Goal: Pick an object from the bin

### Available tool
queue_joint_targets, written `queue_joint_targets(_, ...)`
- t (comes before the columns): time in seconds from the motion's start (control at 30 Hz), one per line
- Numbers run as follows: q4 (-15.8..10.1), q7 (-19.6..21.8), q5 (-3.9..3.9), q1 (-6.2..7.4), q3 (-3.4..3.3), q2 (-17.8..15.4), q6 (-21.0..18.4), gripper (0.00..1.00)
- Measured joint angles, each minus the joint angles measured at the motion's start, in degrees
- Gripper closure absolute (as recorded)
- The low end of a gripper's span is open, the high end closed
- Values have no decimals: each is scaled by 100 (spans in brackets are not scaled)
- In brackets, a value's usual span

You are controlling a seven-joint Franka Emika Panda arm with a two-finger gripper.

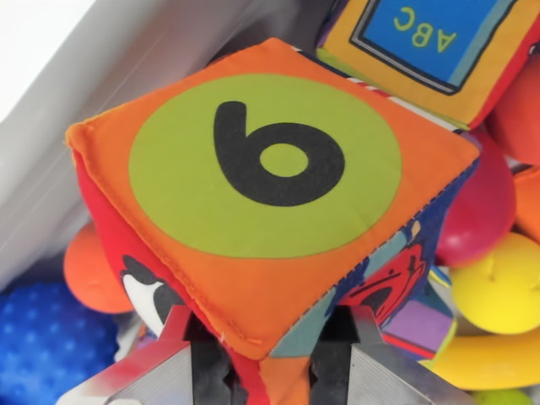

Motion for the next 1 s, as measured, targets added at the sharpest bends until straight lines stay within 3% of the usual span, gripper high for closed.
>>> queue_joint_targets(0.5, 269, 36, -71, 6, -18, -438, -692, 100)
queue_joint_targets(1.0, 768, 74, -120, 5, -27, -766, -1514, 100)
